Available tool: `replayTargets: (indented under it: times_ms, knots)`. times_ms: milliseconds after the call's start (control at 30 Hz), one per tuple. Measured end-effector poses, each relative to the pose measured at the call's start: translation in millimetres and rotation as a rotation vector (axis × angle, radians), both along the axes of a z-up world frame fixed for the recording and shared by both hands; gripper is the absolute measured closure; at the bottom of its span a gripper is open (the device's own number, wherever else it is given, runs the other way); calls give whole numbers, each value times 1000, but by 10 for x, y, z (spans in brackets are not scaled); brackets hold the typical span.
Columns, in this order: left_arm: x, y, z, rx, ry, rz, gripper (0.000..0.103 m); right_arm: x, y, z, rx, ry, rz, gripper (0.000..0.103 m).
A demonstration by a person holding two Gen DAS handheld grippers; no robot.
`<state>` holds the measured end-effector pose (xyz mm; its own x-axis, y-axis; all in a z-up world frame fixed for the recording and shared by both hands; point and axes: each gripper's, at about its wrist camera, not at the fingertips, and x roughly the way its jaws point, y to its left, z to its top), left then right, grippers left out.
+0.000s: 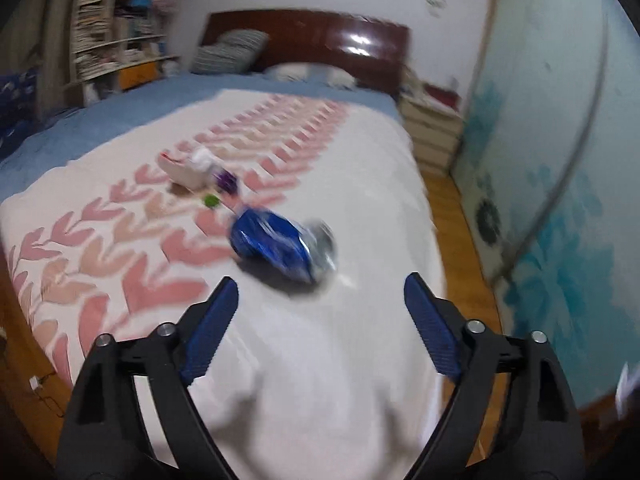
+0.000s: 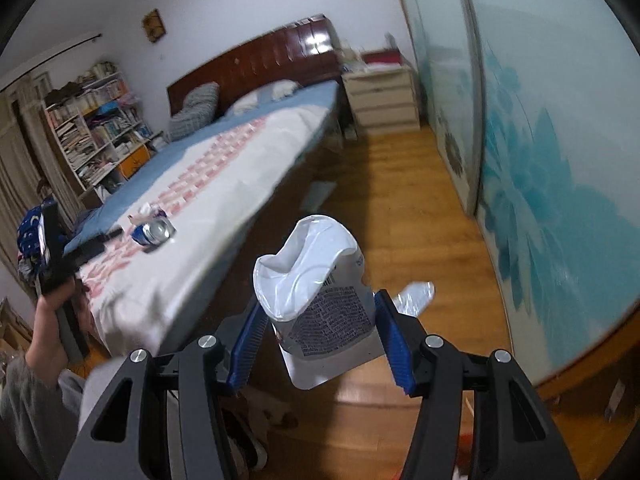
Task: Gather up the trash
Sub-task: 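Lift the blue Pepsi can with the left tool while right tool holds the bottle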
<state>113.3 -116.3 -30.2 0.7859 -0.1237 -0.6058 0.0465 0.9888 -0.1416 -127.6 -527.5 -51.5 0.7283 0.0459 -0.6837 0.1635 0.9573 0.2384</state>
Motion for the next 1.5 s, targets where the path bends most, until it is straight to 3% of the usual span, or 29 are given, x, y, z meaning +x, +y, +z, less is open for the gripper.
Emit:
replayTargets:
  times_ms: [133, 267, 333, 433, 500, 567, 733, 967, 1067, 1200, 1500]
  knots:
    - [459, 207, -134, -42, 21, 30, 15, 172, 101, -194, 27, 45, 15, 48]
    - [898, 276, -365, -66, 96, 19, 15, 453, 355, -292, 25, 75, 45, 48]
    - [1013, 190, -415, -32, 110, -8, 15, 588, 474, -354, 27, 94, 53, 48]
    - [1129, -87, -480, 116, 133, -74, 15, 723, 629, -435, 33, 120, 59, 48]
    - [1235, -261, -594, 209, 194, -123, 15, 795, 719, -500, 37, 136, 64, 48]
    - [1310, -289, -689, 229, 255, -128, 13, 844, 827, -549, 40, 148, 76, 48]
    - [1453, -89, -742, 81, 290, -72, 13, 907, 1021, -566, 22, 163, 109, 48]
    - [1385, 212, -661, -268, 273, -8, 13, 908, 984, -598, 25, 166, 87, 48]
    - [1392, 249, -612, -352, 244, -14, 12, 921, 985, -650, 34, 176, 82, 48]
    - [1509, 371, -842, -443, 317, 62, 8, 930, 1022, -684, 35, 188, 95, 48]
    - [1721, 172, -888, -365, 273, 59, 8, 977, 999, -729, 35, 202, 89, 47]
